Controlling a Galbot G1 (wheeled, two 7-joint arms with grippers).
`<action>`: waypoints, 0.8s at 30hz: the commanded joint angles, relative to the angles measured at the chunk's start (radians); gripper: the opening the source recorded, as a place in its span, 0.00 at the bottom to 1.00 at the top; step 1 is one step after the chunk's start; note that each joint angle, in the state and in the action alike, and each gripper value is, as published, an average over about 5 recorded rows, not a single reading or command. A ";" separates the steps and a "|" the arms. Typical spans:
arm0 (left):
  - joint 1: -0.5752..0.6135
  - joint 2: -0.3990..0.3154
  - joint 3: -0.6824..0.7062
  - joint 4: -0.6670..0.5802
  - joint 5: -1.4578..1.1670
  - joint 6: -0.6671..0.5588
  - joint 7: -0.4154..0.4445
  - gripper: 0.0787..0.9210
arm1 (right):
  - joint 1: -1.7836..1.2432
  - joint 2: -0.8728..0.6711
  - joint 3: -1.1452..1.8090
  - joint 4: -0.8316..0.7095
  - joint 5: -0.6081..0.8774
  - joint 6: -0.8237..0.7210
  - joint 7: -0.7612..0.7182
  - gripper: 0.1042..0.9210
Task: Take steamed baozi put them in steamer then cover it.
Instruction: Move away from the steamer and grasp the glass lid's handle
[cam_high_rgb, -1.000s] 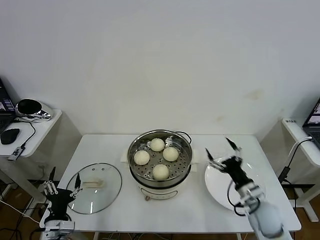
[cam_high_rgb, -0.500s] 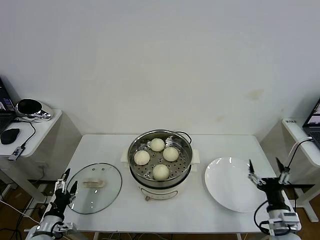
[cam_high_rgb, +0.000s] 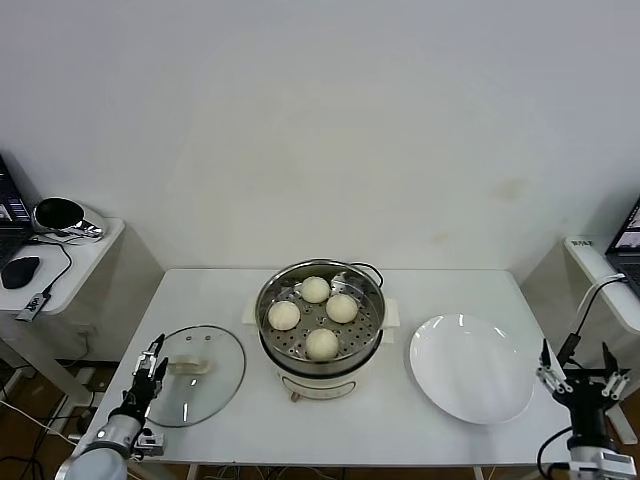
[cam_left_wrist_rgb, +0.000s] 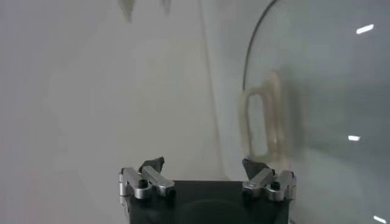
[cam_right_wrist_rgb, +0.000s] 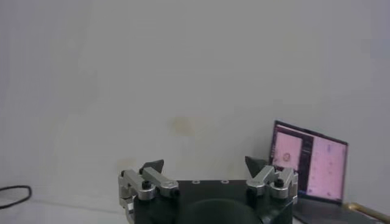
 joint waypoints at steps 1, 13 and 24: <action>-0.027 0.011 0.028 0.042 0.053 0.007 0.011 0.88 | -0.020 0.016 0.036 -0.002 0.007 0.004 0.011 0.88; 0.007 0.006 0.034 -0.045 0.041 0.021 0.030 0.88 | -0.013 0.016 0.034 -0.016 0.007 0.005 0.009 0.88; 0.027 0.011 0.054 -0.084 0.017 0.027 0.048 0.88 | -0.012 0.023 0.029 -0.015 0.001 0.005 0.009 0.88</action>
